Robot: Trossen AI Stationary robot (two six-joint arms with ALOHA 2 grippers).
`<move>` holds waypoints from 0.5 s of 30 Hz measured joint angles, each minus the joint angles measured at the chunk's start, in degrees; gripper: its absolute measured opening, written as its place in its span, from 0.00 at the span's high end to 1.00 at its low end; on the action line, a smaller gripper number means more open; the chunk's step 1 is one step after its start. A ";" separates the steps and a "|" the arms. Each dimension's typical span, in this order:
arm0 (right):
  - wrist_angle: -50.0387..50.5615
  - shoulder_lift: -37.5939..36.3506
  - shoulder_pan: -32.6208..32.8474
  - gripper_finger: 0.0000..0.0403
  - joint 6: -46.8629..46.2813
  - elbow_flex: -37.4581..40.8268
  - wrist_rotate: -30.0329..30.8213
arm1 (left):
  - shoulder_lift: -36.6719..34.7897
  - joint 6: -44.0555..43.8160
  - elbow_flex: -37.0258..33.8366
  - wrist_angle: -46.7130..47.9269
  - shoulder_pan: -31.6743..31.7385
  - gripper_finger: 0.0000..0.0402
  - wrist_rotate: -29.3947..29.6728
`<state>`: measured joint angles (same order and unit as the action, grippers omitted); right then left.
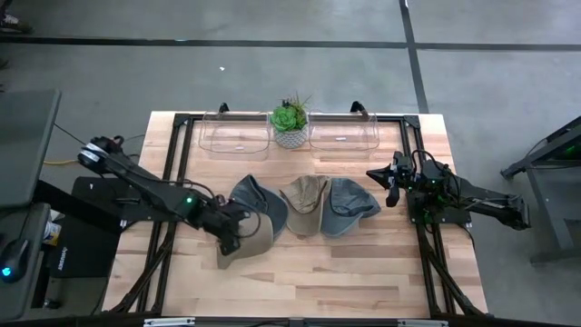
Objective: Pick & Place hat
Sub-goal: Put the left brown cap into the left transparent bin
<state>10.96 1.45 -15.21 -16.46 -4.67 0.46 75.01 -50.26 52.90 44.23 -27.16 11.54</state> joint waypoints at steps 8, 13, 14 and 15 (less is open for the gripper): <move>-0.02 0.02 -0.01 0.99 0.01 0.00 -0.01 | 4.97 5.00 0.00 -0.72 0.11 0.37 1.68; 0.00 0.02 0.00 0.99 0.01 0.00 -0.01 | 6.84 7.42 0.00 -0.77 0.11 0.37 0.91; 0.00 0.02 0.00 0.99 0.01 0.00 -0.01 | 7.15 8.58 0.00 -0.79 0.11 0.37 1.00; 0.00 0.02 -0.02 0.99 0.00 0.00 -0.01 | 7.43 9.77 0.00 -0.79 0.11 0.37 1.03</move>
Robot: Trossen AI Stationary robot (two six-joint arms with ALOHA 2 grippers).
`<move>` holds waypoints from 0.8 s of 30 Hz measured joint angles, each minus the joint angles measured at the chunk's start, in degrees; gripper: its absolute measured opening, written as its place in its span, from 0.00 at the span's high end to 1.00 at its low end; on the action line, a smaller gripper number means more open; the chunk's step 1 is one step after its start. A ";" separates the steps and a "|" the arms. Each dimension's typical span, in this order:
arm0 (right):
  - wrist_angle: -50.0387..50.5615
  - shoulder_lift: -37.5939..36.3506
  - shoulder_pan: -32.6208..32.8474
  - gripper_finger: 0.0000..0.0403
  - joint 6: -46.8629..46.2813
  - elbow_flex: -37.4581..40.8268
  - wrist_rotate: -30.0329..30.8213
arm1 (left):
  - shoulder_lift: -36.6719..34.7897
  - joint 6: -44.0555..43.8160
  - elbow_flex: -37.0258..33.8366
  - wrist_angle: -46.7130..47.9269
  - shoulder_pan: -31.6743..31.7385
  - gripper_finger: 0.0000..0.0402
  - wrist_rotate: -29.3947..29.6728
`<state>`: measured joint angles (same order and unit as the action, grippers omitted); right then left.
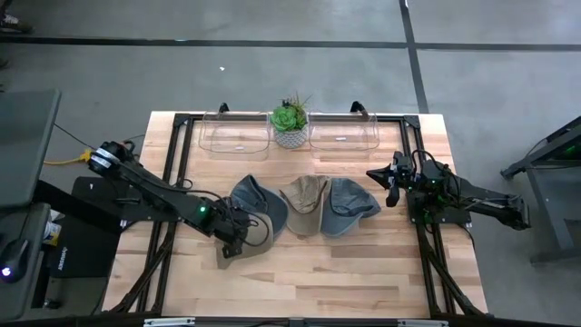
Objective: Pick & Place hat
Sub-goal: Put the left brown cap into the left transparent bin
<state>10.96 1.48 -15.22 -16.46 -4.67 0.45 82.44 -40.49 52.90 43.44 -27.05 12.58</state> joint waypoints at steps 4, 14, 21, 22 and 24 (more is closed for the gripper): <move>-0.01 0.00 0.01 0.99 0.00 0.00 0.01 | 0.98 2.81 0.00 -0.06 0.00 0.37 -0.28; 0.00 0.00 0.00 0.99 0.00 0.00 0.02 | 2.93 2.79 -0.04 -1.22 0.02 0.37 -2.61; 0.00 0.02 0.02 0.99 0.01 0.00 0.02 | 2.90 2.78 -0.04 -1.90 0.02 0.58 1.73; 0.01 0.02 0.01 0.99 -0.01 0.00 0.01 | 2.90 2.78 -0.04 -1.88 0.02 0.64 1.79; -0.01 0.02 0.01 0.99 -0.01 0.00 0.01 | 2.90 2.77 -0.04 -1.89 0.02 0.80 1.75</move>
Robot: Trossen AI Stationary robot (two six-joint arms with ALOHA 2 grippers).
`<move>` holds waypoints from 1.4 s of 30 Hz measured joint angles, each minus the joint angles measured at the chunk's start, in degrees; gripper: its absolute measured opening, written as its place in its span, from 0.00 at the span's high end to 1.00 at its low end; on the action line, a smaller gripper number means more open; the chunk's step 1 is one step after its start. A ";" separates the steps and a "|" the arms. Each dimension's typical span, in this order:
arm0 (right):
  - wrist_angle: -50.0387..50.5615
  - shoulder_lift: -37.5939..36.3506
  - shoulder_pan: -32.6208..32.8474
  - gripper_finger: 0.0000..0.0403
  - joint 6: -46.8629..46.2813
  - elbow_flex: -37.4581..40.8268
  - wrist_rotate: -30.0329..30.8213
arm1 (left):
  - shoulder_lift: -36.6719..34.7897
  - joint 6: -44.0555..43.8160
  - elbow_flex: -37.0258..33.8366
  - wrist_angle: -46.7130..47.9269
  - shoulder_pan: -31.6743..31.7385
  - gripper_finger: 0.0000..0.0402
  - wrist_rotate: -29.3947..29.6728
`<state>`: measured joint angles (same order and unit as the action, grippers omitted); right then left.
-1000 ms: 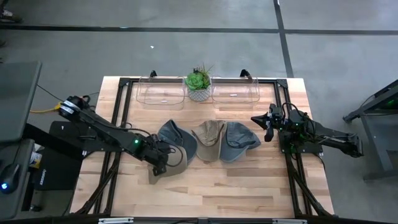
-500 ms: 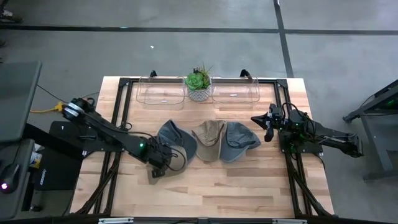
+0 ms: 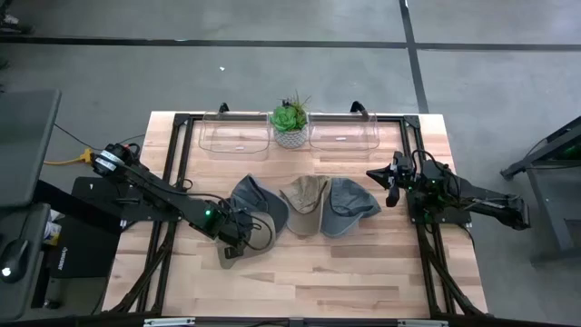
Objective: Pick & Place hat
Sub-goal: Put the left brown cap into the left transparent bin
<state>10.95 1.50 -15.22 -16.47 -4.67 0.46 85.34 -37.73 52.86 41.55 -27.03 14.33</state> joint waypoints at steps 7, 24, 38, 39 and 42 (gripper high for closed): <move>0.01 0.00 0.01 0.99 0.01 0.00 -0.01 | 0.00 -0.20 0.00 0.01 0.02 0.98 -2.72; 0.01 0.00 -0.01 0.99 0.02 0.00 0.01 | 0.00 -0.99 13.39 12.61 0.01 1.00 -1.93; 0.01 0.00 0.01 0.99 0.02 0.00 0.00 | 0.00 -1.56 25.86 26.46 0.02 1.00 -0.66; 0.01 0.00 -0.01 0.99 0.00 0.00 0.01 | 0.00 -1.60 26.56 27.16 0.02 1.00 -0.66; 0.01 0.00 0.01 0.99 0.02 0.00 0.00 | 0.00 -1.73 29.04 29.36 0.00 1.00 -0.02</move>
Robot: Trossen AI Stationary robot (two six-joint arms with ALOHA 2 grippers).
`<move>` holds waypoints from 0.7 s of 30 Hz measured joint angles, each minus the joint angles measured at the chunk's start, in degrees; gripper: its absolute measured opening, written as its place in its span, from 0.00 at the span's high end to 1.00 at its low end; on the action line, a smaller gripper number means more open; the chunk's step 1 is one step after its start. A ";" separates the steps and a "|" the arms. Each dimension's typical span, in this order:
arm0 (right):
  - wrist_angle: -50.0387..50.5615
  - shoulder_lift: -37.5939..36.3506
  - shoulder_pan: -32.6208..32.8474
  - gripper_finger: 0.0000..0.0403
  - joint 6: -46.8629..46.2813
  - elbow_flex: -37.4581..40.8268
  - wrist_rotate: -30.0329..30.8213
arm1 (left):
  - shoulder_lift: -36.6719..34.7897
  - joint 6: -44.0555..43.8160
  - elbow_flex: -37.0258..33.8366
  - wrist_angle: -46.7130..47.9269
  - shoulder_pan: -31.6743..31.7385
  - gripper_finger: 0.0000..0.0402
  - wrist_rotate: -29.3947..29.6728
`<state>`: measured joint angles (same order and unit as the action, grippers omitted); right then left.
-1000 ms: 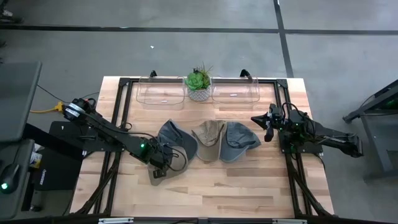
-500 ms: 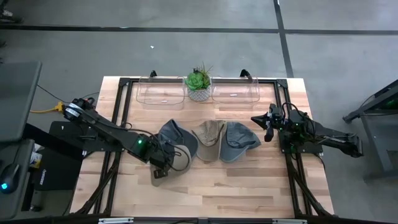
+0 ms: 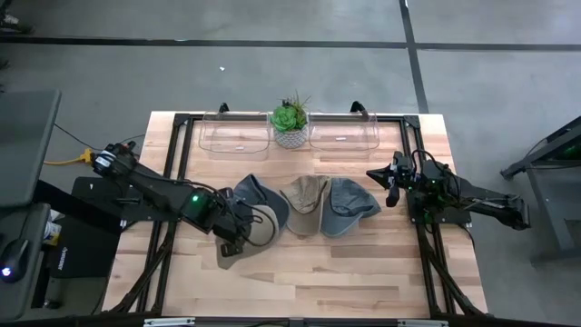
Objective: Pick & Place hat
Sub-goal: Put the left brown cap into the left transparent bin
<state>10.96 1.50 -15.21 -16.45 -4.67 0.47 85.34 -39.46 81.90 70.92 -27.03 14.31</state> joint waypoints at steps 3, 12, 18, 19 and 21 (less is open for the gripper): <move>0.00 0.00 -0.01 0.99 -0.01 0.00 -0.02 | 0.00 0.01 2.46 3.38 0.02 1.00 1.89; -0.01 0.00 0.00 0.99 -0.02 0.00 0.00 | 0.00 0.20 6.83 10.58 0.04 1.00 10.12; -0.01 0.00 -0.02 0.99 -0.01 0.00 0.00 | 0.00 0.35 7.72 13.46 3.53 1.00 13.46; 0.00 0.00 0.00 0.99 -0.02 0.00 -0.02 | 0.00 1.05 7.72 13.64 4.58 1.00 13.63; -0.01 0.00 -0.01 0.99 -0.01 0.00 0.00 | 0.00 3.39 7.72 13.59 6.71 1.00 14.00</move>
<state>10.95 1.50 -15.22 -16.45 -4.67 0.47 85.34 -36.08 89.62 84.51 -20.31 28.30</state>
